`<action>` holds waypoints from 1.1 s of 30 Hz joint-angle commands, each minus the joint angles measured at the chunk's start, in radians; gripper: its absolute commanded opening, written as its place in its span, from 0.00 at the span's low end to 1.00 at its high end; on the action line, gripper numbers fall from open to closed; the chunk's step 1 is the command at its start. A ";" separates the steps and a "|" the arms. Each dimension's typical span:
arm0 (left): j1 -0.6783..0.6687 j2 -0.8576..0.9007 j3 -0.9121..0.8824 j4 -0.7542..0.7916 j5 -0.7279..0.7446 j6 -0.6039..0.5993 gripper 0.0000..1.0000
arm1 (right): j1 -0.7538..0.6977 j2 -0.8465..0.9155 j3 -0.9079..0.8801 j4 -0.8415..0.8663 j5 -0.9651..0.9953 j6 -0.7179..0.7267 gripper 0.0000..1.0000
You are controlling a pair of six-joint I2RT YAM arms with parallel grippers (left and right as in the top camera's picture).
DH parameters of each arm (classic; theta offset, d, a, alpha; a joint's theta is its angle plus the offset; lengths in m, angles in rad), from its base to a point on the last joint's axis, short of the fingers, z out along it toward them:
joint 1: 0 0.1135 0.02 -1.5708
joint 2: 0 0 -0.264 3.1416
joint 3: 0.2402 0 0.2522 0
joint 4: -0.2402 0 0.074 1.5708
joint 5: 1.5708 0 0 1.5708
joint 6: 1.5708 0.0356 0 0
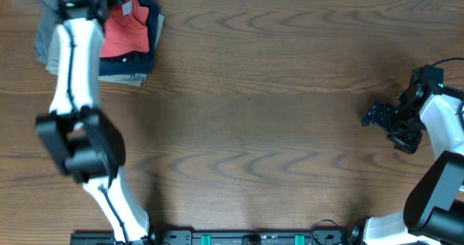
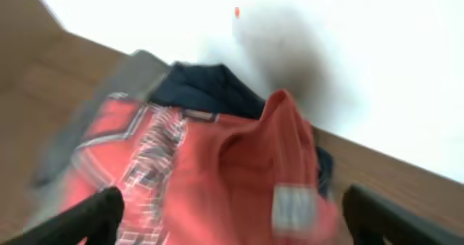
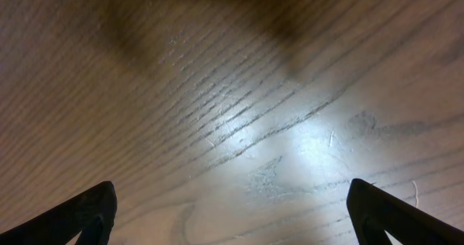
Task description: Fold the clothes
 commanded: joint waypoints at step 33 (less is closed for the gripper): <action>-0.122 -1.404 -0.831 -0.878 0.241 -0.144 0.98 | -0.003 0.001 0.014 -0.001 0.000 -0.007 0.99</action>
